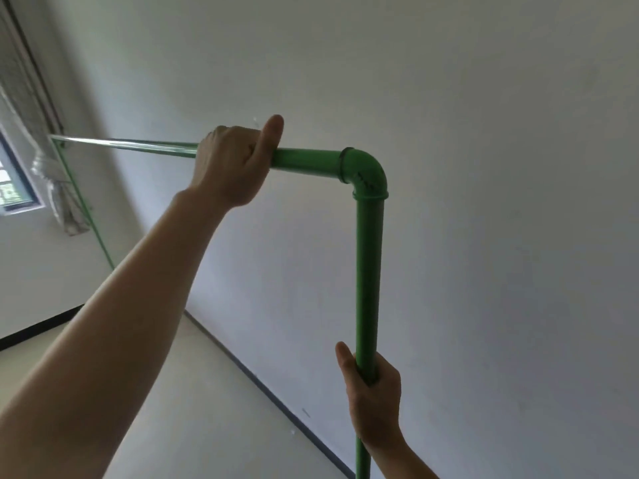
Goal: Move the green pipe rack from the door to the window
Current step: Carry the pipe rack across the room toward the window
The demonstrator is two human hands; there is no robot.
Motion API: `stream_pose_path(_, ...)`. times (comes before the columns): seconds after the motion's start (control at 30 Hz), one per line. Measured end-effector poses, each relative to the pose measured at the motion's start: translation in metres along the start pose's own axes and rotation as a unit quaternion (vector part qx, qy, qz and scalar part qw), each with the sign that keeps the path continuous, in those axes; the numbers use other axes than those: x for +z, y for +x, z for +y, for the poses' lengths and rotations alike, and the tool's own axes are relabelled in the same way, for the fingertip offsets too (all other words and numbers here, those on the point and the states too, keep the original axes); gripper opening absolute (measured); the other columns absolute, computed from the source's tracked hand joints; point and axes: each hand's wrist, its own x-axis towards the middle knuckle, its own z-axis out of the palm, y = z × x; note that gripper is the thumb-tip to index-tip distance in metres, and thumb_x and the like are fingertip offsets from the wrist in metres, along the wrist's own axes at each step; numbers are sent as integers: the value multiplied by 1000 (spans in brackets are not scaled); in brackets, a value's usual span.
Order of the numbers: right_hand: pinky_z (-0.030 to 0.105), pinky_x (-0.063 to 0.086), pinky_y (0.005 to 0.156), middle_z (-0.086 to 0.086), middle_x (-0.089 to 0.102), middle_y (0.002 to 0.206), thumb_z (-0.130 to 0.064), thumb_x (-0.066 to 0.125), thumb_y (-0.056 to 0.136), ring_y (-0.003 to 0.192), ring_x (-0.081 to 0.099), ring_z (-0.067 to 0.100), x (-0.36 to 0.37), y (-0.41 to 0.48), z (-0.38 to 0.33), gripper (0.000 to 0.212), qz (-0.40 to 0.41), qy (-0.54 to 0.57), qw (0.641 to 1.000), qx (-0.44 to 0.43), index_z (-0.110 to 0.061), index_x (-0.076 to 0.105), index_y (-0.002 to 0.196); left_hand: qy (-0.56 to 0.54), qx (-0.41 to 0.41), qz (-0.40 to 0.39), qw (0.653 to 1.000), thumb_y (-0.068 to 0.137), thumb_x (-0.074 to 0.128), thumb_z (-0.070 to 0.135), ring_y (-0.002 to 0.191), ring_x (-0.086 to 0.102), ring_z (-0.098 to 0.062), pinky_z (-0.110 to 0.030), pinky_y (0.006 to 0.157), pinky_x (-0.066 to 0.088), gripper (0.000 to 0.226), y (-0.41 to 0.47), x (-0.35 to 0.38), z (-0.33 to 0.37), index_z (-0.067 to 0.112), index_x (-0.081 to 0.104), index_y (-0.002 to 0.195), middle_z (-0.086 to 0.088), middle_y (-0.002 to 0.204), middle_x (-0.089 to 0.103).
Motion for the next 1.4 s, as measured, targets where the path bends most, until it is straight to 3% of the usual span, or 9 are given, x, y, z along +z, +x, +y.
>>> stream_pose_path(0.17,14,30,41,-8,35,35,-24,75,81,35,32,7,6,-11,-2,56,-32,16,999,-2,-25,37,41,7,54,-13,998,90,19,31,45,45,-41,-38,55,37,55,-3,-15,-6,-6,52,67,-24,49,49)
stream_pose_path(0.3,15,29,41,-6,35,34,-24,78,78,35,32,6,8,-22,-6,56,-62,23,998,-4,-24,37,39,-14,53,-17,998,88,19,31,40,34,-39,-41,50,37,40,-7,-38,-1,20,32,52,-6,45,24)
stream_pose_path(0.43,13,32,39,-7,37,31,-17,77,78,32,35,7,14,-24,-11,57,-84,32,996,-13,-24,39,37,-10,29,-30,999,89,18,34,42,30,-41,-48,45,38,48,-9,-53,-7,7,31,50,-21,44,25)
stream_pose_path(0.67,22,37,40,-4,38,34,-42,69,71,34,37,9,54,-18,-10,39,-133,46,990,-10,-27,52,40,43,31,-14,998,88,17,32,45,34,-44,-53,48,40,50,-15,-72,-49,2,34,52,-24,46,28)
stream_pose_path(0.93,14,34,38,-6,36,31,-29,74,74,31,34,7,143,0,0,50,-120,53,991,-20,-24,40,38,94,6,15,995,88,15,34,45,39,-44,-52,48,44,55,-19,-96,-133,-4,38,55,-21,46,31)
stream_pose_path(1.1,14,33,38,-6,35,32,-29,73,76,32,34,7,211,5,11,50,-142,51,987,-46,-25,42,35,110,-22,36,993,87,15,40,45,38,-37,-41,46,34,57,-25,-122,-196,0,39,53,-14,46,32)
stream_pose_path(1.23,13,29,38,-6,33,32,-17,75,81,31,31,7,261,12,16,54,-172,48,981,-71,-27,46,37,144,-11,41,989,90,21,33,49,41,-31,-31,54,28,45,-33,-140,-243,8,43,60,-16,51,43)
stream_pose_path(1.33,14,31,38,-6,35,32,-23,73,80,31,33,7,294,22,20,49,-202,64,975,-64,-28,49,38,179,-105,62,976,82,16,43,60,45,-30,-35,62,35,47,-33,-147,-284,9,42,61,-5,53,40)
stream_pose_path(1.4,15,33,37,-6,37,34,-34,70,76,32,34,7,314,32,22,45,-224,71,970,-56,-27,44,40,204,-118,57,970,79,13,41,61,42,-28,-34,64,34,45,-30,-148,-305,11,41,60,1,53,33)
